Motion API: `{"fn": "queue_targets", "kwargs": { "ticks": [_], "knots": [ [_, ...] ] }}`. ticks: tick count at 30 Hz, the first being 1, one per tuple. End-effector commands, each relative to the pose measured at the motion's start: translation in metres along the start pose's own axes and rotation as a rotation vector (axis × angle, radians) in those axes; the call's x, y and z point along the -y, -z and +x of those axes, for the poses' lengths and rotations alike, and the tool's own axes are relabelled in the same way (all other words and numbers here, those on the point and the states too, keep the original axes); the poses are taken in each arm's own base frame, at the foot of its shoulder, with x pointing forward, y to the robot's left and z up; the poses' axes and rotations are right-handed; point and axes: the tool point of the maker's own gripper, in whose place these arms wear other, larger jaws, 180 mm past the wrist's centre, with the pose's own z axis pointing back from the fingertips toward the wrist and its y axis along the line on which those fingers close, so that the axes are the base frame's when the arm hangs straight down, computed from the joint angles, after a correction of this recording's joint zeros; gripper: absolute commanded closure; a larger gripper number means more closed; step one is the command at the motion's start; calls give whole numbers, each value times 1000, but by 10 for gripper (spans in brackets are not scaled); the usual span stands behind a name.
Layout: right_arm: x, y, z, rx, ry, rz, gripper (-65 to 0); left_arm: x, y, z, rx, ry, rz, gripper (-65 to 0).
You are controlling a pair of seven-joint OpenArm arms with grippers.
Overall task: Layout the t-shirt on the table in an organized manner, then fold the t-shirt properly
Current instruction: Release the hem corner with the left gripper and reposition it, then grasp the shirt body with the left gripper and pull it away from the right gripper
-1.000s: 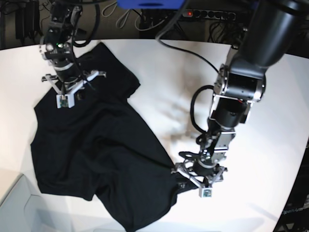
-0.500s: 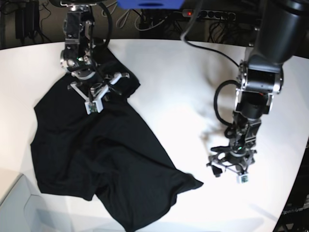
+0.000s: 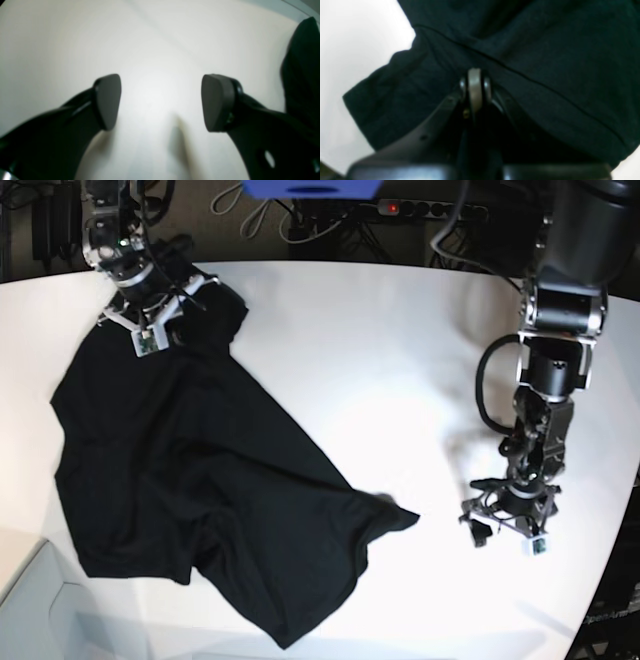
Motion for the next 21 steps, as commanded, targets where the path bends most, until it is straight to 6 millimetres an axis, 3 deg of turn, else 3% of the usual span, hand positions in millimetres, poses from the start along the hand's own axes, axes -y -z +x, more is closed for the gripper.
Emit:
{"fn": "queue_targets", "kwargs": {
  "ticks": [1,7,11,17,21],
  "knots": [
    [4,-6,-18,-78,-29,-14,0,8,2,31,76,-1,-19,-482],
    [36,-25,24,88,20,-137,0,54,6,14,56,-30,-91,-484],
    [41,-30,56,172,29,-170,0,78,6,11,57,-51,-128,-483],
    [36,-29,65,198,46,-168,0,108,-13,45,166,-39,-215,-484],
    [39,-26,74,218,48,-173,0,132,-36,37,104,-7,-290,-483]
  ]
}}
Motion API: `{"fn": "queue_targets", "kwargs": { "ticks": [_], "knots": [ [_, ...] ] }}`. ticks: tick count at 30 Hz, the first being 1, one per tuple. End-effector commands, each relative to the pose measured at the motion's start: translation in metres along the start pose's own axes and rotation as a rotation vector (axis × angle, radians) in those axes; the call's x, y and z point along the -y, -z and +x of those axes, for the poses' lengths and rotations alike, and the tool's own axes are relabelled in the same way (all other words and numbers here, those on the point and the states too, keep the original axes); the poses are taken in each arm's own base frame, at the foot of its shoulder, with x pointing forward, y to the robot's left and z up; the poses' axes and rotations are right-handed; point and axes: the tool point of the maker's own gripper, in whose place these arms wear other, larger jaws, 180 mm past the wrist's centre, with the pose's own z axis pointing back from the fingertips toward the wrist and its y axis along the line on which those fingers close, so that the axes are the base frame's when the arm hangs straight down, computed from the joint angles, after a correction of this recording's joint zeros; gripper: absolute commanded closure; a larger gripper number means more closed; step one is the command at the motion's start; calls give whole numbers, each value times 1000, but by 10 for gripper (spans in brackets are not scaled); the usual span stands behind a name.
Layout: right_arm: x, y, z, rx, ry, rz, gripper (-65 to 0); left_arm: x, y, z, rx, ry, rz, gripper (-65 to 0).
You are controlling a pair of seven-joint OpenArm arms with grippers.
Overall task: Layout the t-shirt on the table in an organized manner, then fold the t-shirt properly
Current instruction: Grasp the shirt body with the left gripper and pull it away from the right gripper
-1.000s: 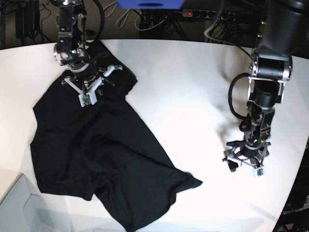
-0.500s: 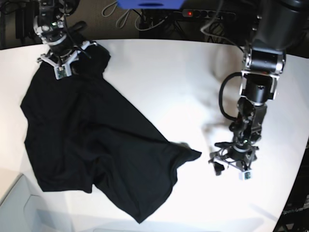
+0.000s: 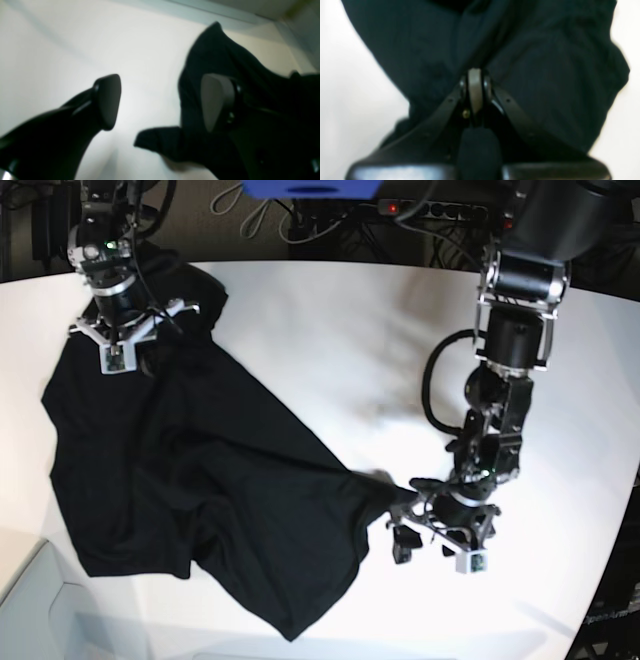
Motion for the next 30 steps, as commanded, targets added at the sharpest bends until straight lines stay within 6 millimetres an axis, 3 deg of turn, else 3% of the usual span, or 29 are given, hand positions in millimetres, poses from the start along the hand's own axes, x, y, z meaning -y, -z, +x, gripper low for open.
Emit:
{"fn": "queue_targets", "kwargs": {
  "ticks": [1,5,8,13,20,26,28,30],
  "knots": [
    [3,-2,10,41,-2,-6,0,9,0,19,38,21,-23,-483],
    [4,2,18,61,-2,-7,0,39,-4,-20,-50,128,-93,-484],
    [4,3,20,64,-2,-8,0,43,-6,-38,-76,233,-91,-484],
    [4,3,20,66,-2,-8,0,45,-7,-50,-93,362,-70,-485],
    [4,4,23,72,-1,-9,0,19,-3,-88,-208,390,-19,-485],
    [4,4,23,72,-1,-9,0,9,2,-93,-238,388,2,-475],
    [4,4,23,72,-1,-9,0,10,2,-91,-235,389,0,-424],
    [4,5,22,70,0,-9,0,10,7,-81,-221,393,3,-325]
  ]
}}
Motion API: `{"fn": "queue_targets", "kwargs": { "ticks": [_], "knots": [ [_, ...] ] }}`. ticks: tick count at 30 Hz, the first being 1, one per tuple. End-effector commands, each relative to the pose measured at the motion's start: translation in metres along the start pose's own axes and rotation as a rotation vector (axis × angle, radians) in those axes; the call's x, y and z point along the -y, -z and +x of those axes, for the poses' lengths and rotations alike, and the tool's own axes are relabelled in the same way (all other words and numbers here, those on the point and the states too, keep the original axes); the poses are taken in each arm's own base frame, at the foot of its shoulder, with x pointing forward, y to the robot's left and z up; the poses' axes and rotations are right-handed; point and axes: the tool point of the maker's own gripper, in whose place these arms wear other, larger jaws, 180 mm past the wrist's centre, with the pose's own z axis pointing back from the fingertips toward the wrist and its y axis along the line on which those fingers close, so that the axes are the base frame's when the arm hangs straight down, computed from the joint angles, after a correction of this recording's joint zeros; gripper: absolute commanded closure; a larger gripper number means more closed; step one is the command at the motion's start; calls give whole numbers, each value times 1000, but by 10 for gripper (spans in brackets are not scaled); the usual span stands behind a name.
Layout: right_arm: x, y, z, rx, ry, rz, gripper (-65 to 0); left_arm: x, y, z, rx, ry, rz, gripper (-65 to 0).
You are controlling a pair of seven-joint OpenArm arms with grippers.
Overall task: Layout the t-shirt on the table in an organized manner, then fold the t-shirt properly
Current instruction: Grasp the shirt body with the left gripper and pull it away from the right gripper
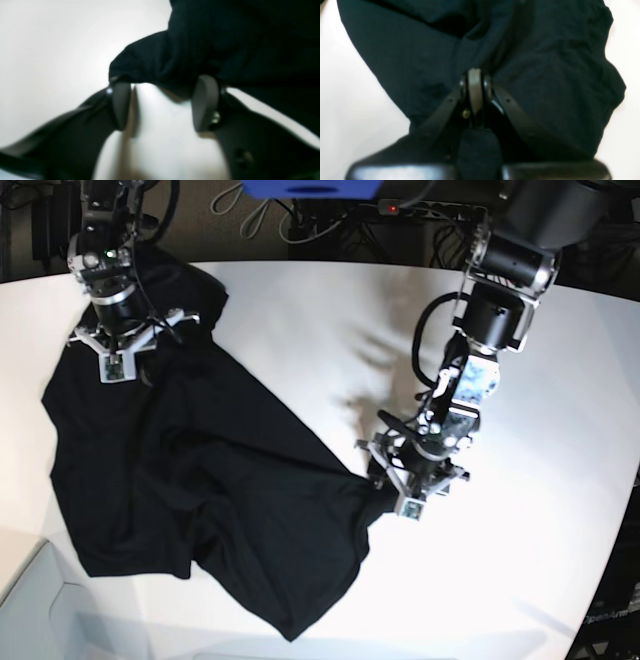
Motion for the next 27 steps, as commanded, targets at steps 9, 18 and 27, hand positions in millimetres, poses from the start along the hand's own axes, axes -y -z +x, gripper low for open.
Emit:
{"fn": "queue_targets", "kwargs": {
  "ticks": [9,18,27],
  "knots": [
    [3,5,6,33,8,-3,0,-5,3,55,104,13,14,-2],
    [4,6,0,20,13,-4,0,-11,-53,135,385,-27,29,-1],
    [7,17,1,20,24,-7,0,-46,-102,119,280,-124,116,-1]
  ]
}}
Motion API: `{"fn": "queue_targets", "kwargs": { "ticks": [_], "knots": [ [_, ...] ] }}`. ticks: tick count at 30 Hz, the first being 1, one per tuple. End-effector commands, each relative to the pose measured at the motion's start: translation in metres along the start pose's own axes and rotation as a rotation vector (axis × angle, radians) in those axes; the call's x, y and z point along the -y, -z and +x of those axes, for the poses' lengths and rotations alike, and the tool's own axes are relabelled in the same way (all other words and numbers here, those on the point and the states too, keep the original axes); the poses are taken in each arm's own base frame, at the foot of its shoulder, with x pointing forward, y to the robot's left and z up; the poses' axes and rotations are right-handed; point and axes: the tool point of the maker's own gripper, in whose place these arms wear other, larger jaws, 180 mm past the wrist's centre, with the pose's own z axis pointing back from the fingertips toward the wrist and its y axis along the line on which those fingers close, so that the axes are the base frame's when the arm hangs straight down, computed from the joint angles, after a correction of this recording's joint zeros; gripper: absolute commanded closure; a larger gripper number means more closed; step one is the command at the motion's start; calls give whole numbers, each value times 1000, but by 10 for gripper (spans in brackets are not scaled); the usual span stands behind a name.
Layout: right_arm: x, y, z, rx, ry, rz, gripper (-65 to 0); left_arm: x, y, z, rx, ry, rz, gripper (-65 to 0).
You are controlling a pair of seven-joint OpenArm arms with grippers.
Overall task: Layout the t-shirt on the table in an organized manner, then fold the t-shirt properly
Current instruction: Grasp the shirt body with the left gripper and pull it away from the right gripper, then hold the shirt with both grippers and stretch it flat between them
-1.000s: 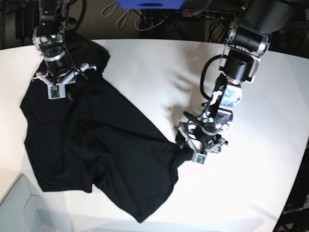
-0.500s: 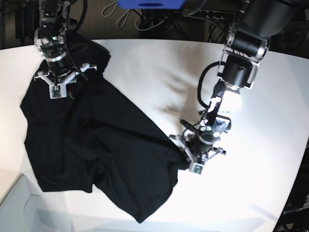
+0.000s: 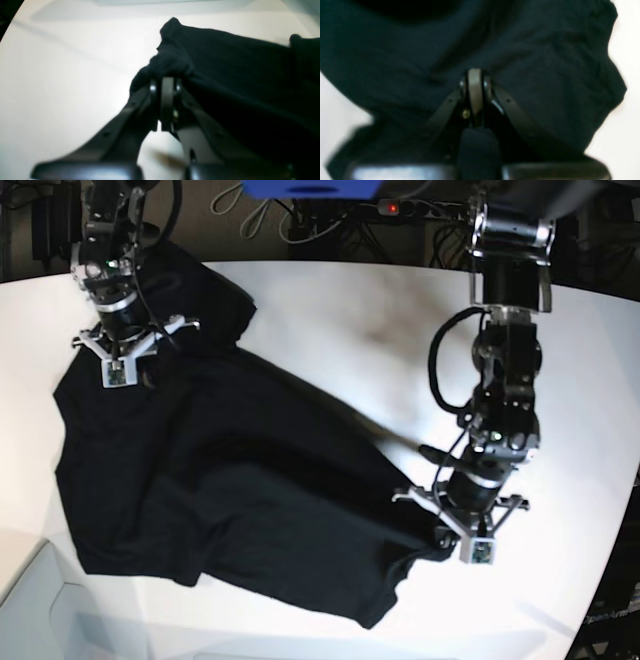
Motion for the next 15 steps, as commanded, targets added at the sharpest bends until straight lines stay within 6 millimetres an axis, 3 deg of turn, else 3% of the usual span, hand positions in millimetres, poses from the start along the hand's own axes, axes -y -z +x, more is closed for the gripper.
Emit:
{"fn": "queue_targets", "kwargs": {
  "ticks": [1,4,9,12,15],
  "knots": [
    [4,3,13,47,-1,-6,0,-6,-5,12,30,-2,14,-1],
    [5,10,-1,13,14,-2,0,-35,-25,-18,-56,-45,88,-1],
    [5,19,-7,-5,29,0,0,-87,-60,-75,-164,-140,225,-1],
    [4,21,-6,-4,30,2,0,-102,-76,-100,-211,-165,270,-1],
    [2,22,-3,4,34,5,0,-104,-85,-117,-248,-172,281,-2]
  ]
}}
